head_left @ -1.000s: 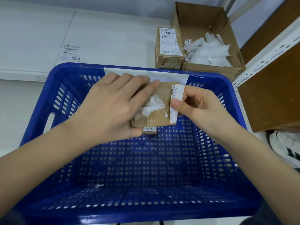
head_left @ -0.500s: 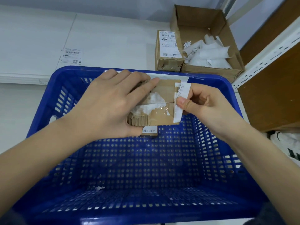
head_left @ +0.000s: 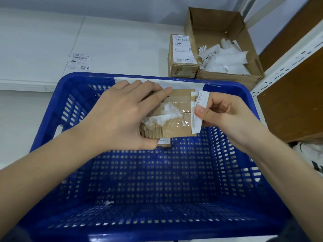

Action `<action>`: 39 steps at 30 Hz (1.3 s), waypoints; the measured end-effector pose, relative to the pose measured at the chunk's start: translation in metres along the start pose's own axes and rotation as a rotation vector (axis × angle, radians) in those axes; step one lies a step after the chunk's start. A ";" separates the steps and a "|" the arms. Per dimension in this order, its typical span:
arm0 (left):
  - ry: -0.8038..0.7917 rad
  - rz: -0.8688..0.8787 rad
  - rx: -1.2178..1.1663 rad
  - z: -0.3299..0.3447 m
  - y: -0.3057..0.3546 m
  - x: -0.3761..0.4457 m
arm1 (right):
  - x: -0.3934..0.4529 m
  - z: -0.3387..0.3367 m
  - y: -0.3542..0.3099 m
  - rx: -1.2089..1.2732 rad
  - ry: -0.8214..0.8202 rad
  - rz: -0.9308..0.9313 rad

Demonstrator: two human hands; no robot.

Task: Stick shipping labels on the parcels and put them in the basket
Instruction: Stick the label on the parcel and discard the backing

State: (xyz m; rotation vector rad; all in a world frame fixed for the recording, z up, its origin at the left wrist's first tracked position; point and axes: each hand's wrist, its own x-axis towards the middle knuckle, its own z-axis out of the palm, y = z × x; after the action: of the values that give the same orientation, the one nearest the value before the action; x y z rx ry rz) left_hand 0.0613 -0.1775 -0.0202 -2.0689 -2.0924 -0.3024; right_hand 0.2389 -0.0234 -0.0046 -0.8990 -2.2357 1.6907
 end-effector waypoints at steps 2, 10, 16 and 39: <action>-0.001 -0.006 -0.002 0.001 0.002 0.000 | 0.000 -0.001 0.000 0.011 0.005 0.008; -0.017 -0.089 -0.014 0.008 0.012 -0.003 | 0.005 0.002 0.006 0.082 0.010 0.088; -0.023 -0.085 -0.021 0.008 0.011 -0.006 | 0.003 0.004 0.010 0.121 -0.021 0.116; -0.091 -0.071 0.055 0.011 0.008 -0.006 | 0.007 0.016 0.007 0.159 -0.155 -0.002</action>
State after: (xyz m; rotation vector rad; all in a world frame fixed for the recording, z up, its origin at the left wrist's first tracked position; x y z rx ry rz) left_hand 0.0695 -0.1801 -0.0322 -2.0160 -2.2043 -0.1614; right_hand 0.2276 -0.0315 -0.0177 -0.7528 -2.1553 1.9668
